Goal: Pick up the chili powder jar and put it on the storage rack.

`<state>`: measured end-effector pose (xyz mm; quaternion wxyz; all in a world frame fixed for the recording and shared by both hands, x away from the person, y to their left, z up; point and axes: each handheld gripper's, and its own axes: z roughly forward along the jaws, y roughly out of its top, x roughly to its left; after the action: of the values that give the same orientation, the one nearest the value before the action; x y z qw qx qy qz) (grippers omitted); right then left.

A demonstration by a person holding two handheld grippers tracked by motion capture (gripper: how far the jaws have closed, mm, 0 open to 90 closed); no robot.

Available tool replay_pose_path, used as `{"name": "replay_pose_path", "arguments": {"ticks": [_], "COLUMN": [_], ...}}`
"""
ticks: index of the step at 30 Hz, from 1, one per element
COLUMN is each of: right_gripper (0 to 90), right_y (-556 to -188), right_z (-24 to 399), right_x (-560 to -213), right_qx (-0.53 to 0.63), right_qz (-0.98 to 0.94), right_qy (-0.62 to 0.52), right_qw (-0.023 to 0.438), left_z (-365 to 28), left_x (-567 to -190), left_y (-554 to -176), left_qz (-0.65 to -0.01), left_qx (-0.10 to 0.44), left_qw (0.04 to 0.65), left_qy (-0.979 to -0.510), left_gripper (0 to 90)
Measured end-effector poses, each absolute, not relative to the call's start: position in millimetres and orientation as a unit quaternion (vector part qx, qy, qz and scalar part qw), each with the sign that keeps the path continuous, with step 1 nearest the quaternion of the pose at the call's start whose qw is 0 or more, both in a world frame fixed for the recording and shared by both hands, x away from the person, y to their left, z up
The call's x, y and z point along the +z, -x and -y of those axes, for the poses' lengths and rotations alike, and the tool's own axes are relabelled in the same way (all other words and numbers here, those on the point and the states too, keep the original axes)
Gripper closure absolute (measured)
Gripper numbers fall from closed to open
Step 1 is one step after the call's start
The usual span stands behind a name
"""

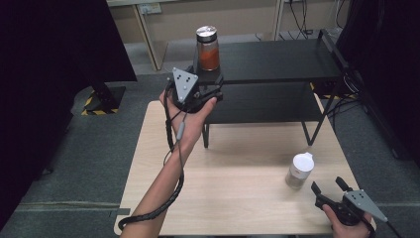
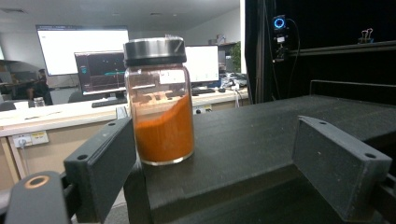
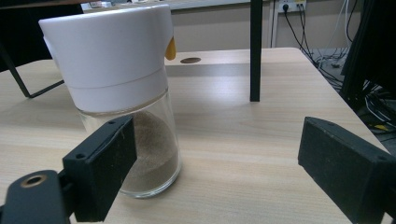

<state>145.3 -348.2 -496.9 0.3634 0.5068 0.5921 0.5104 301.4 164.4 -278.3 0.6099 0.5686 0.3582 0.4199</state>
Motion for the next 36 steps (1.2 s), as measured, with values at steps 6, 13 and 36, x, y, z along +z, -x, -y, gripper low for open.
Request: {"name": "replay_pose_path", "arguments": {"ticks": [6,13,36], "right_gripper": [11.8,11.7,11.6], "right_y": [-145.3,-145.6,-145.6], "right_z": [347.8,347.5,347.2], "right_x": [-496.7,-496.3,-496.1], "right_qx": [0.51,0.509,0.508], "right_qz": [-0.592,-0.593,-0.594], "right_qy": [-0.507,-0.507,-0.506], "right_qw": [0.363,0.363,0.364], "left_z": [-168.9,-173.2,-175.8], "left_x": [-289.4,-303.1,-366.6], "left_y": [-295.2,-288.2,-255.7], "left_qz": [-0.355,-0.353,-0.333], "left_qx": [0.421,0.416,0.4], "left_qw": [0.609,0.611,0.621], "left_qy": [-0.57,-0.573,-0.587], "left_gripper": [13.3,13.3,12.9]}}
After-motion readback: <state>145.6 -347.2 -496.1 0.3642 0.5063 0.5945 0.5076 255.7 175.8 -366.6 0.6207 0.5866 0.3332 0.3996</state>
